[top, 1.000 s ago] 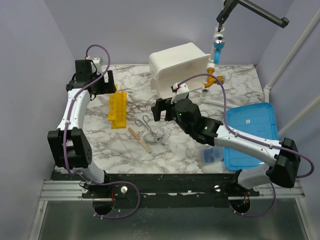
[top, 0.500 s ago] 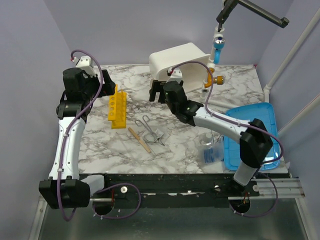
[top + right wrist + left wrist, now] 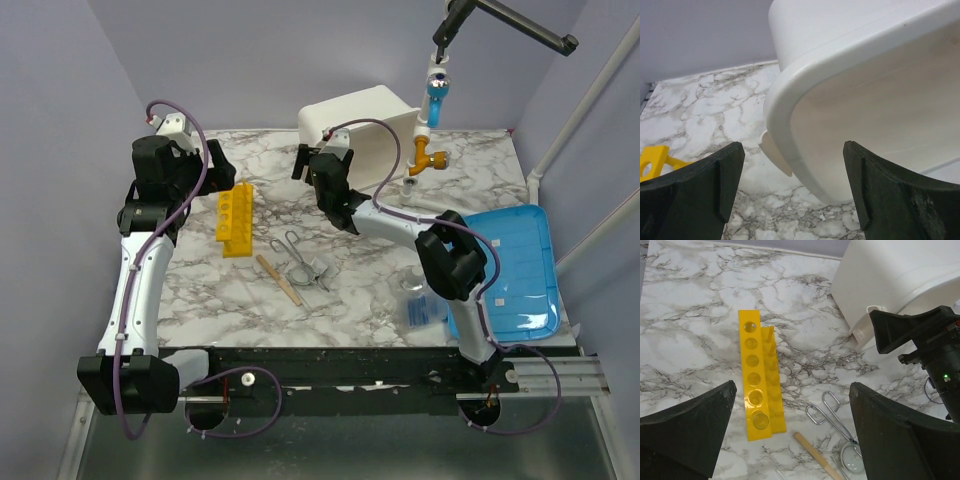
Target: Organize the chemistry lab equipment
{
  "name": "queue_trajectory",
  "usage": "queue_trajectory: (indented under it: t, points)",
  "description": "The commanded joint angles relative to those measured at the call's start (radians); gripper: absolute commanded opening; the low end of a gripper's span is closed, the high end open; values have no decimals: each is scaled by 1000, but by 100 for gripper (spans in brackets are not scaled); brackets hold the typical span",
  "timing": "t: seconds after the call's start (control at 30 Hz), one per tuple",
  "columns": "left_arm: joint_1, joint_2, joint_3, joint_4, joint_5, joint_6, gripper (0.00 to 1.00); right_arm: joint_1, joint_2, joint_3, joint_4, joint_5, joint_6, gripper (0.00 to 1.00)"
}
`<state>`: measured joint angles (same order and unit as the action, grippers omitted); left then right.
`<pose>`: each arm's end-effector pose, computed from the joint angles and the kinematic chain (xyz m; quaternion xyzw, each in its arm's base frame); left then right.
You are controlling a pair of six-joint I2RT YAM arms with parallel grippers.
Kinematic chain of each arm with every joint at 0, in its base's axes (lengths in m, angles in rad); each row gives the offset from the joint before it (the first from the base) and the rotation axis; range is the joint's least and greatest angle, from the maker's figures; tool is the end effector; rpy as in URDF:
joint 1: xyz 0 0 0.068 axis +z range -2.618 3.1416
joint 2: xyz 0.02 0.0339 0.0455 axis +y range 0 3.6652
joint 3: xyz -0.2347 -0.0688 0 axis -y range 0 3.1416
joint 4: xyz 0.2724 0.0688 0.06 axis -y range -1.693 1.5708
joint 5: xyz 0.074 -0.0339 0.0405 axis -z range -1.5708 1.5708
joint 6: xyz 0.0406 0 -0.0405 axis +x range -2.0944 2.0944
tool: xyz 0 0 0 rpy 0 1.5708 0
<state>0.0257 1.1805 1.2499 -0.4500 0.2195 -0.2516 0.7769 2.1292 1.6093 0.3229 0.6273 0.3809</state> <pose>0.3039 -0.0010 0.3671 -0.0529 0.8237 -0.1529 0.5434 0.3842 0.3443 0.2084 0.0472 0.7596 0.1303 0.6354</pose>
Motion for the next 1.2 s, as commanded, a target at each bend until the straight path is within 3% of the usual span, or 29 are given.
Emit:
queue_trajectory:
  t: [0.0, 0.1, 0.23, 0.3, 0.57, 0.9, 1.17]
  points:
    - [0, 1, -2, 20, -1, -20, 99, -4, 40, 24, 229, 45, -150, 85]
    - [0, 7, 0, 20, 20, -18, 99, -5, 75, 76, 233, 24, -258, 74]
    - [0, 8, 0, 23, 29, -21, 99, -4, 93, 135, 176, 7, -299, 49]
    - [0, 8, 0, 23, 28, -21, 99, -4, 88, 162, 124, -10, -283, 35]
    - [0, -1, -1, 24, 30, -24, 99, 27, 9, 226, -149, -59, -104, 1]
    - [0, -13, -4, 27, 34, -36, 99, 96, 69, 573, -737, 25, 74, 1]
    - [-7, -5, -5, 25, 33, -46, 99, 139, 63, 663, -961, 102, 113, 1]
